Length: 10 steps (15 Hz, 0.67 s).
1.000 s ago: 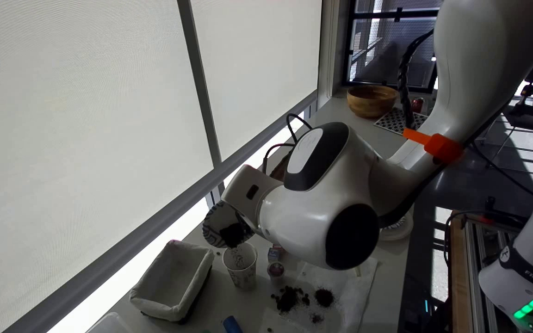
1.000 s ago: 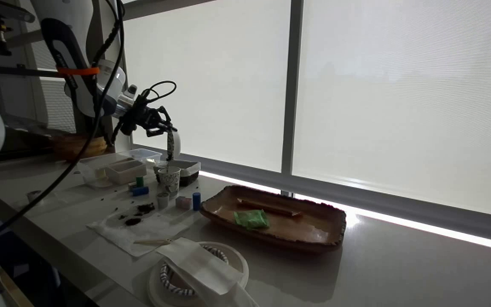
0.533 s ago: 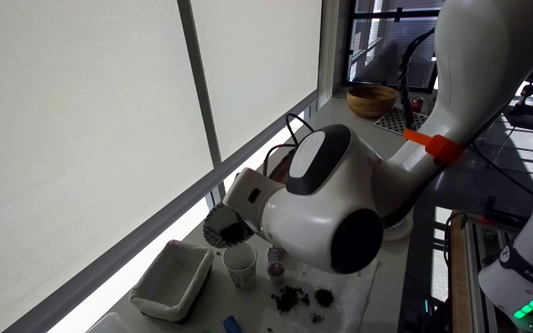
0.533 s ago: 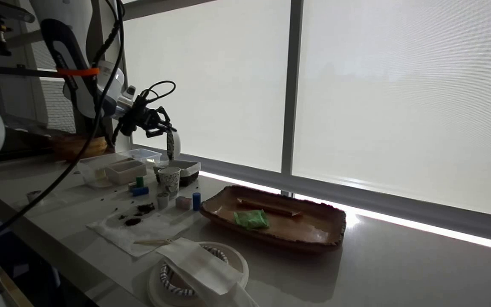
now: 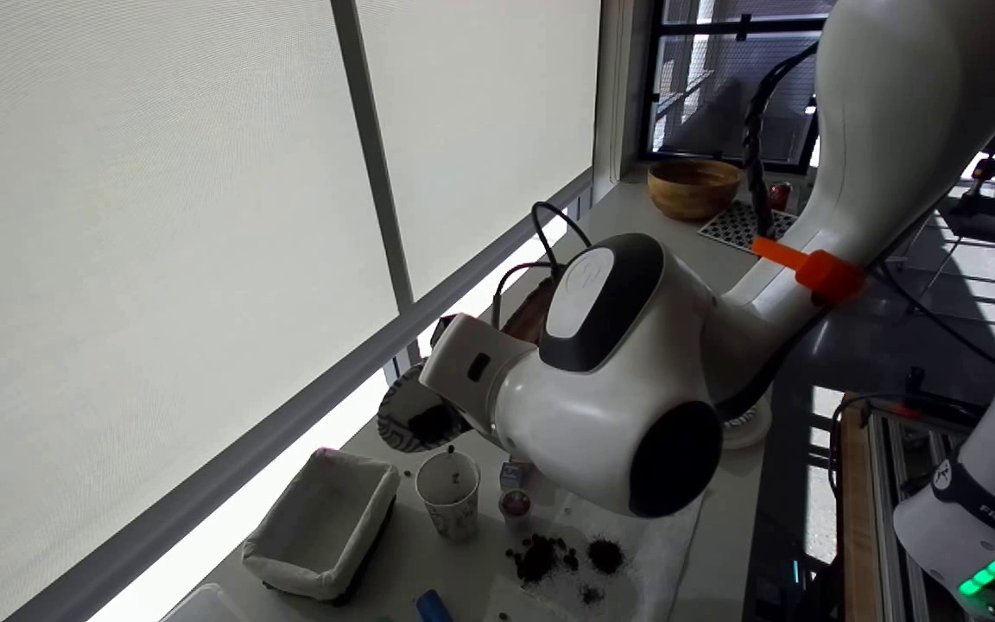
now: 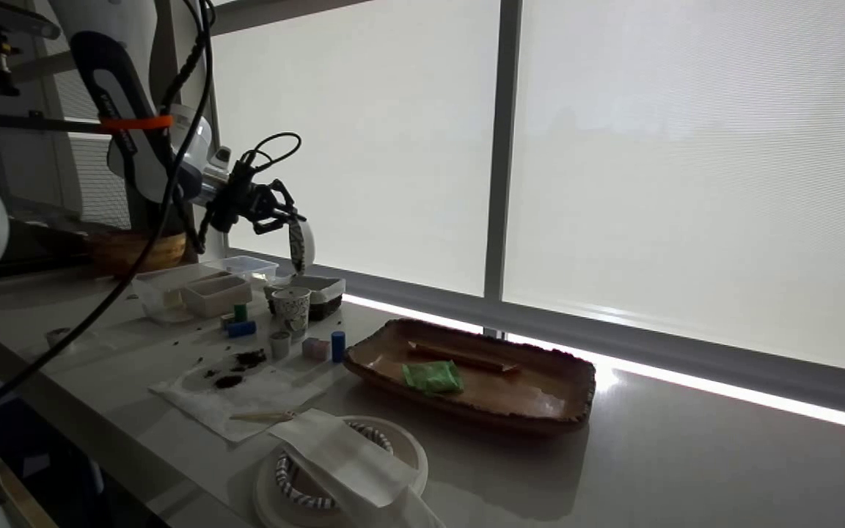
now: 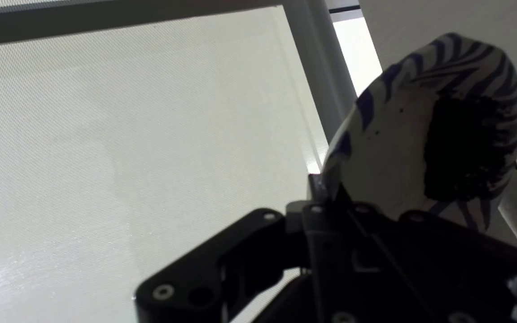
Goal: Move the cup backwards and pour the beans into it
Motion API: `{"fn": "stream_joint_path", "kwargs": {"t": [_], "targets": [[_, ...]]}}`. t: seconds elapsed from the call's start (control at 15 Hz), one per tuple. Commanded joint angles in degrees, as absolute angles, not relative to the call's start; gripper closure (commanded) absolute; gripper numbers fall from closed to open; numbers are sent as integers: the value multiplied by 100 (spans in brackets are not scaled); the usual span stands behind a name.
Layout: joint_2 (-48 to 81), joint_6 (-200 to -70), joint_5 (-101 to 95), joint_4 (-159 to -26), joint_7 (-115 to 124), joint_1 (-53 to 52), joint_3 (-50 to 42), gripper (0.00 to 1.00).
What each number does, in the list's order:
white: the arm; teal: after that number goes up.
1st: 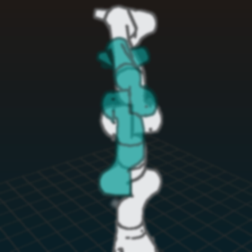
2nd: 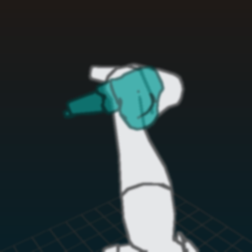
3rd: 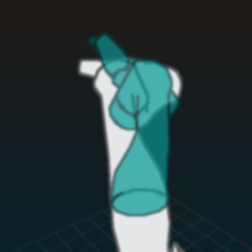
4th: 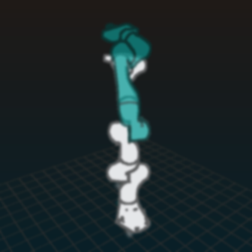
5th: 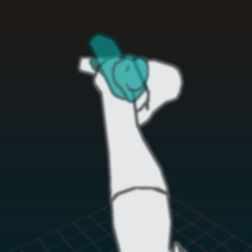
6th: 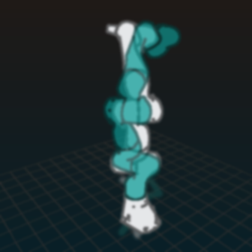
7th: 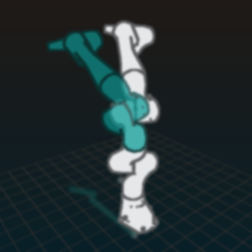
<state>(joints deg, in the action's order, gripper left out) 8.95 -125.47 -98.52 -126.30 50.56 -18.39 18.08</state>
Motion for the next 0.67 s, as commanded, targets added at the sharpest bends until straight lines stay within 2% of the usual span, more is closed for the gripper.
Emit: {"fn": "stream_joint_path", "kwargs": {"t": [0.0, 0.6], "targets": [[769, -12405, -10073, -12813, 5204, -1865, 1852, 99], [666, -12667, -9874, -12821, 5758, -1753, 1821, 99]]}}
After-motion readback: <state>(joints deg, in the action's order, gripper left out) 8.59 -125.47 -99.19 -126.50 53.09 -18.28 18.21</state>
